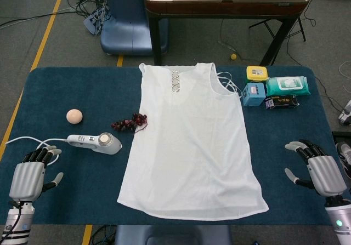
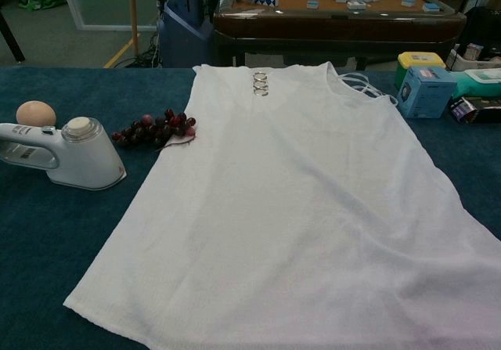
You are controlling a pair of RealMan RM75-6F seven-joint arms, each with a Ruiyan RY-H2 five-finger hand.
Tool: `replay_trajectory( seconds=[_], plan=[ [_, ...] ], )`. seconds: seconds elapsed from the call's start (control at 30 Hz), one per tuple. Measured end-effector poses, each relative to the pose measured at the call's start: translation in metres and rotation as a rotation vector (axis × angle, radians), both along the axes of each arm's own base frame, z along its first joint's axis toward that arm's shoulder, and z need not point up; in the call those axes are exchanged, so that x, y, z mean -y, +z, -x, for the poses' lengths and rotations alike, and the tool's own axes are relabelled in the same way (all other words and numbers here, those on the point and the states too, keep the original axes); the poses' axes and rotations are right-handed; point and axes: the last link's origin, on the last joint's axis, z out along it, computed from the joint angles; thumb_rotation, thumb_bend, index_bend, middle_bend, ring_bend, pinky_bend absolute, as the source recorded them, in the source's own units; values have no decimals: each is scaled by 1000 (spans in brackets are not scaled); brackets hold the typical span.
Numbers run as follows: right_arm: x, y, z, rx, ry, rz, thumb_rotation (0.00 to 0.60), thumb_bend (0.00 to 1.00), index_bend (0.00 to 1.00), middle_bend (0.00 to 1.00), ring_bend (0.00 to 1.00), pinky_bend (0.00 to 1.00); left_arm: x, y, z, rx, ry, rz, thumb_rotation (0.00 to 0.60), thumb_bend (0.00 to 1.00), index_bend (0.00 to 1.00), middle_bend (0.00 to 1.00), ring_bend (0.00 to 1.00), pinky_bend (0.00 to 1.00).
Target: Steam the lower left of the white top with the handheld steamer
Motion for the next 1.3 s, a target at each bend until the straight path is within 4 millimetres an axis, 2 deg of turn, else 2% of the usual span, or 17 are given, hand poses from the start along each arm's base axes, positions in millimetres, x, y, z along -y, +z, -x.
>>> replay_trajectory(
  seconds=[0.23, 0.47, 0.83, 1.0, 1.3],
  plan=[
    [3, 3, -3, -5, 17, 11, 600, 289, 273, 262, 159, 216, -1, 0, 0, 0, 4, 2, 600, 205, 292, 263, 232, 241],
    [14, 22, -16, -34, 64, 80, 600, 289, 246, 238, 155, 215, -13, 1, 0, -9, 2, 14, 600, 204, 289, 263, 232, 240],
    [29, 46, -36, -77, 69, 125, 600, 289, 220, 223, 152, 215, -60, -9, 0, -21, 4, 37, 600, 204, 177, 223, 218, 238],
    [27, 47, -35, -80, 51, 117, 600, 289, 220, 223, 153, 215, -83, -24, -3, -4, 2, 43, 600, 204, 166, 223, 211, 238],
    [20, 46, -29, -75, 27, 101, 600, 289, 220, 223, 152, 215, -108, -50, -6, -59, 16, 97, 600, 204, 123, 214, 190, 223]
  ],
)
